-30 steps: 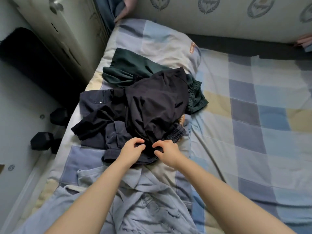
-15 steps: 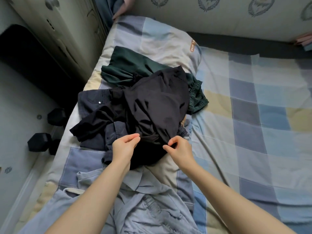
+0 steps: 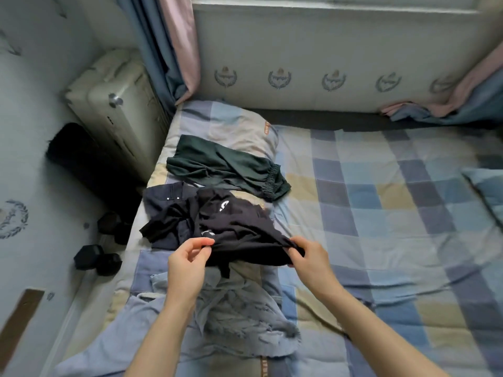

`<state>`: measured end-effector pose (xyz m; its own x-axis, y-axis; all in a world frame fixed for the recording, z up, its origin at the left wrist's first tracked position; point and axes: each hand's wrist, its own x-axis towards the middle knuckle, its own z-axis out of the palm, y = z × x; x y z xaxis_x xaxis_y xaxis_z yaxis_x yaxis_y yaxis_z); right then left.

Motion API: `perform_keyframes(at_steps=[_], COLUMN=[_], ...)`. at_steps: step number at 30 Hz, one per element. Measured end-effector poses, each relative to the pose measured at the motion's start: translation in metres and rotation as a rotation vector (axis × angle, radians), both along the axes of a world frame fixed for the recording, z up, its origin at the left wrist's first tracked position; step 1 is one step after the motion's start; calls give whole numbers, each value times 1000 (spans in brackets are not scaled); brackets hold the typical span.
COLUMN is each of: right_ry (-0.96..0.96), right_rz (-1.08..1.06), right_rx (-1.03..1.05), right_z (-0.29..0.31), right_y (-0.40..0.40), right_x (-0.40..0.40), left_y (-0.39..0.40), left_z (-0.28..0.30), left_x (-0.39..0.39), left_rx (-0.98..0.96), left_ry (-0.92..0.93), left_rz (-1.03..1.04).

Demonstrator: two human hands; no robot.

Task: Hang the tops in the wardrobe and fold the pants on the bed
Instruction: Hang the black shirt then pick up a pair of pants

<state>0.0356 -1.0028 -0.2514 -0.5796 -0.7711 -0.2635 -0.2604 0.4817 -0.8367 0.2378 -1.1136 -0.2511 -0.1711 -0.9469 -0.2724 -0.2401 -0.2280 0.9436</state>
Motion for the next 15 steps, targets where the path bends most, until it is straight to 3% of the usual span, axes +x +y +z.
perform_keyframes(at_steps=[2, 8, 12, 15], right_ry=[-47, -540, -606, -602], right_rz=[-2, 11, 5, -33], right_rx=[-40, -326, -536, -642], right_z=[40, 157, 209, 242], right_y=[26, 87, 109, 122], right_x=[8, 36, 56, 64], left_y=[23, 100, 144, 164], left_z=[35, 120, 148, 156], left_x=[3, 12, 15, 12], left_rx=[2, 15, 87, 16], left_ry=[37, 214, 336, 270], left_rz=[-13, -106, -330, -507])
